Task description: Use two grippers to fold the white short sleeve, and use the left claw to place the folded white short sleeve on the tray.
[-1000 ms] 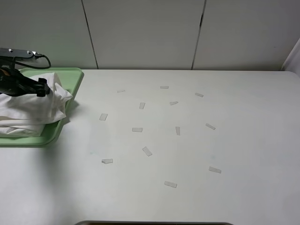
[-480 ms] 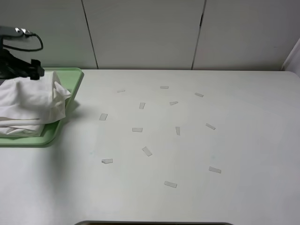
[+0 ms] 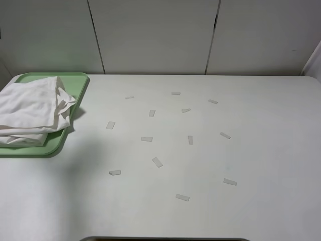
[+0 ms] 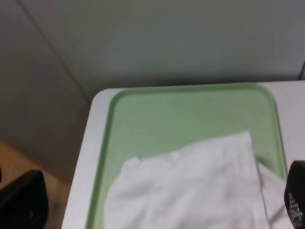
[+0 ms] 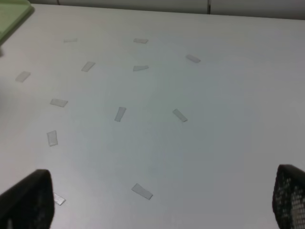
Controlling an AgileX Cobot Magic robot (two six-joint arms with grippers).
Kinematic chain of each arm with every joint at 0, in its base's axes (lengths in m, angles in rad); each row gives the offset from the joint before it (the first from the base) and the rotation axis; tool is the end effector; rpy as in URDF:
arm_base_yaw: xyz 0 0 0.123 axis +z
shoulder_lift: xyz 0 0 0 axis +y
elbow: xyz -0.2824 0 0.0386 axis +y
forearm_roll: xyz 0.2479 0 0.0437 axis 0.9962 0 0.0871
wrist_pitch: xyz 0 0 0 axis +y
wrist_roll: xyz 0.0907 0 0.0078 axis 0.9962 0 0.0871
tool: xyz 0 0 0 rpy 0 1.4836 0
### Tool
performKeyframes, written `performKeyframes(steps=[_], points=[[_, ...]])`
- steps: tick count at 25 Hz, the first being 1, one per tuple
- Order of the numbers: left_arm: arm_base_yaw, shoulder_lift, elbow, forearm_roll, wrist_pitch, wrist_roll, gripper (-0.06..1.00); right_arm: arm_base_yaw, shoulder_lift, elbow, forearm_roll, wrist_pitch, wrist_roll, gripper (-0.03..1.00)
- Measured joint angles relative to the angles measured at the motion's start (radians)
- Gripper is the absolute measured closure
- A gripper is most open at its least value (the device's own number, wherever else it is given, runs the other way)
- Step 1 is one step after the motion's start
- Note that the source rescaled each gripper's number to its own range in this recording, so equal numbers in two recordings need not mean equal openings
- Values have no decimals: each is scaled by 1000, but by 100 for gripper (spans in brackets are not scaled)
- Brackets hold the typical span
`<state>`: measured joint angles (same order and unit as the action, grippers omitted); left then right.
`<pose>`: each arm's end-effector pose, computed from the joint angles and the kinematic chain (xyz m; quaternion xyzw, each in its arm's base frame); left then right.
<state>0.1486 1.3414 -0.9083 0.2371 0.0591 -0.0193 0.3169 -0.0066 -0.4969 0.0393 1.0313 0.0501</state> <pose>0.2969 0.0458 0.3066 0.0249 0.8340 0.1060 0.5409 -0.0051 0.0016 0.2787 -0.1128 0.8368 0.1170 0.5228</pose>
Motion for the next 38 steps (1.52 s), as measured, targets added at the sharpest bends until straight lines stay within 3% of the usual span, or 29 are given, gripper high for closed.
performKeyframes(steps=[1, 4, 7, 9, 11, 20, 21, 26, 31, 38], points=[[0, -76, 0, 1, 96, 0, -6, 0, 0, 0, 0, 0, 0, -3], [0, -201, 0, -1, 232, -1, -6, 0, 0, 0, 0, 0, 0, -3], [0, -284, 0, -18, 304, -1, -6, 0, 0, 0, 0, 0, 0, -3], [0, -446, 0, -67, 470, -3, -6, 0, 0, 0, 0, 0, 0, -3], [0, -570, 0, -73, 574, -4, -6, 0, 0, 0, 0, 0, 0, -3], [0, -892, 3, -75, 807, -4, -6, 0, 0, 0, 0, 0, 0, -3], [0, -952, 19, -78, 870, -4, -6, 0, 0, 0, 0, 0, 0, -3], [-33, -1118, 114, -142, 936, -4, -6, 0, 0, 0, 0, 0, 0, -3], [-80, -1250, 153, -169, 1098, -4, -6, 0, 0, 0, 0, 0, 0, -3], [-106, -1347, 154, -214, 1103, 13, -6, 0, 0, 0, 0, 0, 0, -3]])
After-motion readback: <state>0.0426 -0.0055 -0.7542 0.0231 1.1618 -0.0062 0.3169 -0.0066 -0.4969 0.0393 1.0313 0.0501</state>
